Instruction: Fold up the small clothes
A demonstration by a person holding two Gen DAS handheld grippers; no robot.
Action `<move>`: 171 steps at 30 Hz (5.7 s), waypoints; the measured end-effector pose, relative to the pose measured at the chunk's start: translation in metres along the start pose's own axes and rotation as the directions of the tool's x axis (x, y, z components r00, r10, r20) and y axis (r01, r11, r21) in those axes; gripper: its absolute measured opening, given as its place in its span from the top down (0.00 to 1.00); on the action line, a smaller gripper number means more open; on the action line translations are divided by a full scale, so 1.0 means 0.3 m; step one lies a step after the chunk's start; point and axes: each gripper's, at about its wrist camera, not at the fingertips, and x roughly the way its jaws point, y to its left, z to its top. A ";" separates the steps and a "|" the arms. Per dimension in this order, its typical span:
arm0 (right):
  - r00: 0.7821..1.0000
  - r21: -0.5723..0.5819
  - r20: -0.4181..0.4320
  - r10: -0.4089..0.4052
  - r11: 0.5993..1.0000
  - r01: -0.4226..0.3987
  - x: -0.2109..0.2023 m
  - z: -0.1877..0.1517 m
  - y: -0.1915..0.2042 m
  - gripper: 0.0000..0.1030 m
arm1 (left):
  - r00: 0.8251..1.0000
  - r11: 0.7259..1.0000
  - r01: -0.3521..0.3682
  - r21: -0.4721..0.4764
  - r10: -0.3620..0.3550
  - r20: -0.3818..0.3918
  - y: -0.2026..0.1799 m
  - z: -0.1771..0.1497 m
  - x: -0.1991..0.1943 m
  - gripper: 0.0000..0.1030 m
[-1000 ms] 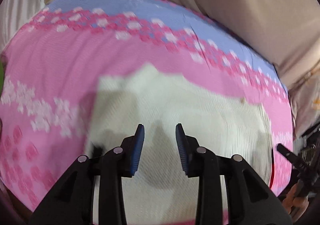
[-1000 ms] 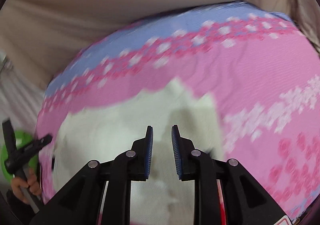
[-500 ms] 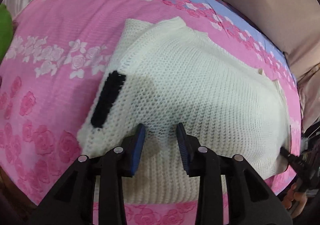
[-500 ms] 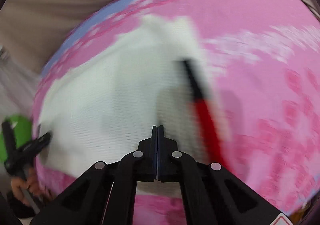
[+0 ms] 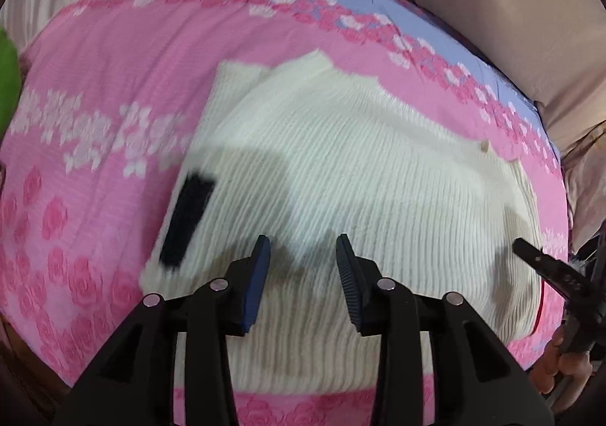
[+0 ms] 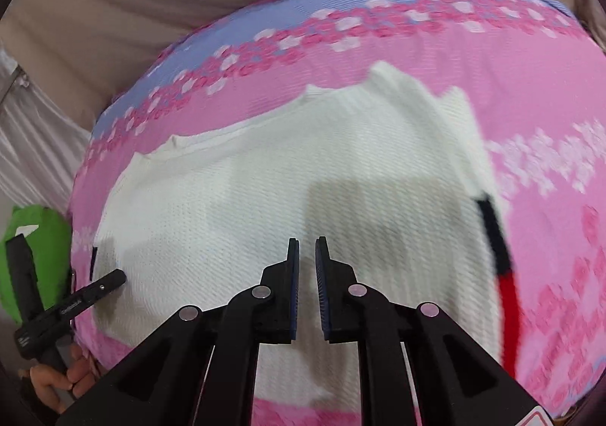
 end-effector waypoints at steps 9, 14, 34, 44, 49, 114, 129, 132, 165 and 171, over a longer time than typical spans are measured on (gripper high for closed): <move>0.988 0.084 0.050 -0.144 0.987 0.140 0.042 0.127 -0.294 1.00 | 1.000 0.999 -0.002 -0.051 0.003 0.014 0.107 0.096 0.081 0.65; 0.996 0.153 0.036 -0.086 0.985 0.080 -0.005 0.131 -0.258 0.89 | 0.998 0.994 0.057 -0.088 -0.054 0.037 0.040 0.091 0.024 0.64; 0.999 0.288 0.036 0.006 0.958 -0.016 0.000 0.129 -0.456 1.00 | 0.999 0.998 0.022 0.062 -0.024 0.024 -0.002 0.180 0.124 0.59; 0.982 0.118 0.089 -0.165 0.981 0.154 -0.145 -0.021 -0.296 0.44 | 0.996 0.996 -0.091 0.022 0.091 -0.001 0.081 -0.007 -0.013 0.38; 0.980 0.071 0.010 -0.197 0.978 0.196 -0.088 -0.100 -0.360 0.87 | 0.982 0.982 -0.186 0.040 0.185 0.028 0.127 -0.038 0.000 0.63; 0.998 0.210 -0.034 -0.053 0.976 0.059 -0.167 -0.098 -0.353 0.68 | 0.926 0.878 0.357 0.318 -0.289 -0.241 -0.729 -0.074 0.019 0.56; 0.978 0.122 -0.181 0.102 0.989 -0.081 0.001 -0.013 -0.103 0.18 | 0.931 0.864 0.270 0.424 -0.121 -0.346 -0.454 -0.269 -0.002 0.23; 0.968 0.139 -0.200 0.153 0.982 -0.126 0.024 -0.023 -0.084 0.51 | 0.942 0.891 0.229 0.393 -0.102 -0.319 -0.429 -0.275 0.037 0.23; 0.995 0.204 -0.009 0.096 0.975 -0.092 -0.244 -0.189 -0.295 0.85 | 0.950 0.841 0.178 0.511 -0.012 -0.311 -0.571 -0.302 0.055 0.75; 0.996 0.218 -0.034 0.086 0.973 -0.077 -0.279 -0.260 -0.360 0.86 | 0.935 0.853 0.145 0.501 0.047 -0.352 -0.534 -0.328 0.106 0.80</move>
